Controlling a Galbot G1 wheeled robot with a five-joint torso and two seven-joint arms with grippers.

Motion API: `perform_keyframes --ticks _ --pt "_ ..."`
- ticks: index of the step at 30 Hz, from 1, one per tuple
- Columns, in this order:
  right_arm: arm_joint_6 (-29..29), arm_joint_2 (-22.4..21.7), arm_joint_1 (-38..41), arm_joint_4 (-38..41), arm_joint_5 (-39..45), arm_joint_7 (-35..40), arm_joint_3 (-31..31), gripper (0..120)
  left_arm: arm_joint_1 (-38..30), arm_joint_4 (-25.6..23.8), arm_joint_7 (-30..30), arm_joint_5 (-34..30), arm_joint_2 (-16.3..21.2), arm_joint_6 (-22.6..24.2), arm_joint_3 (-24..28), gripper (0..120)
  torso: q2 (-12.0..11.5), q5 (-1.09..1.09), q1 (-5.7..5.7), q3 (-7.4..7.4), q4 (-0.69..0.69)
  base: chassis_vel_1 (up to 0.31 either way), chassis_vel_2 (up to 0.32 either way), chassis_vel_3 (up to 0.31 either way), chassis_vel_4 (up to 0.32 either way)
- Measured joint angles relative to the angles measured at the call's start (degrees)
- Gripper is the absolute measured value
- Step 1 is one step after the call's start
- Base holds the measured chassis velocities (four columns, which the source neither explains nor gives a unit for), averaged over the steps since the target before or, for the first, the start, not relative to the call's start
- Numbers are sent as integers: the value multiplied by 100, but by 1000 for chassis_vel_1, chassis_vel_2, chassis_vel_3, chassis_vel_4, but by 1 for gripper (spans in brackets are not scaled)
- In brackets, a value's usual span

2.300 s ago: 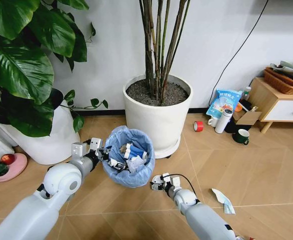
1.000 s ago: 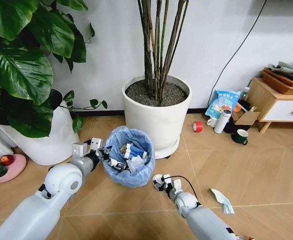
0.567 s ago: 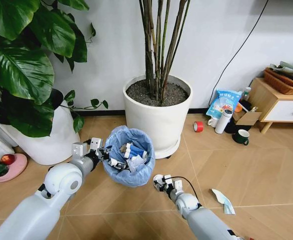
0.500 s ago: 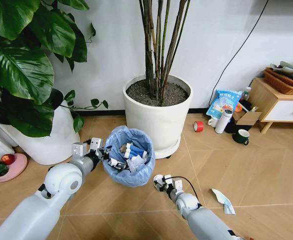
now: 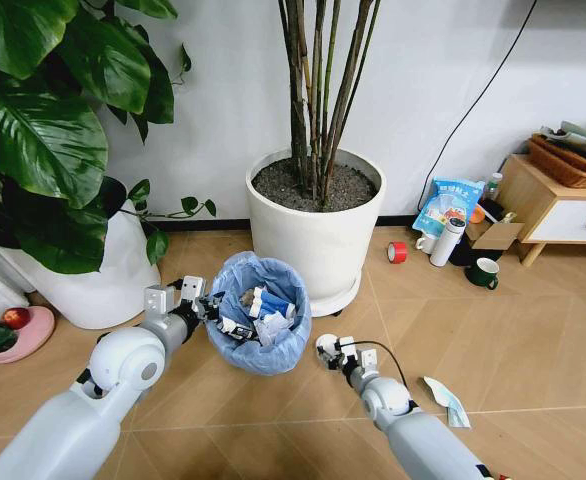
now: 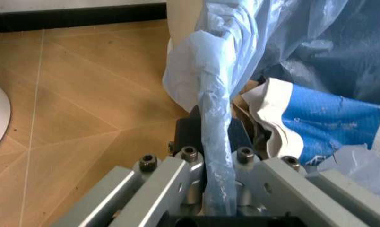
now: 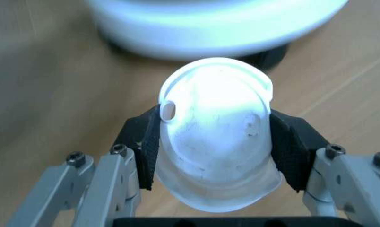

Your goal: Pick up the trash bin and place the garbage on the floor into it.

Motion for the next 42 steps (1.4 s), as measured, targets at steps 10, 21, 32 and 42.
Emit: perform_keyframes --ticks 10,21,32,42 --pt "132 -614 -246 1603 48 47 981 53 58 32 0 66 -51 5 108 0 1 2 0 0 0 0 0 0 0" --pt "-6 -1344 -488 3435 295 135 1166 53 -27 193 45 113 -175 18 328 0 2 0 -1 0 -1 0 0 0 0" --pt "-243 -1709 -172 4627 631 202 530 53 -171 351 138 161 -298 30 566 0 2 -1 -1 0 1 0 0 0 0" --pt "-368 -1847 32 4775 832 392 -762 53 -327 427 158 142 -376 38 649 0 2 -1 -1 0 0 0 0 0 0"
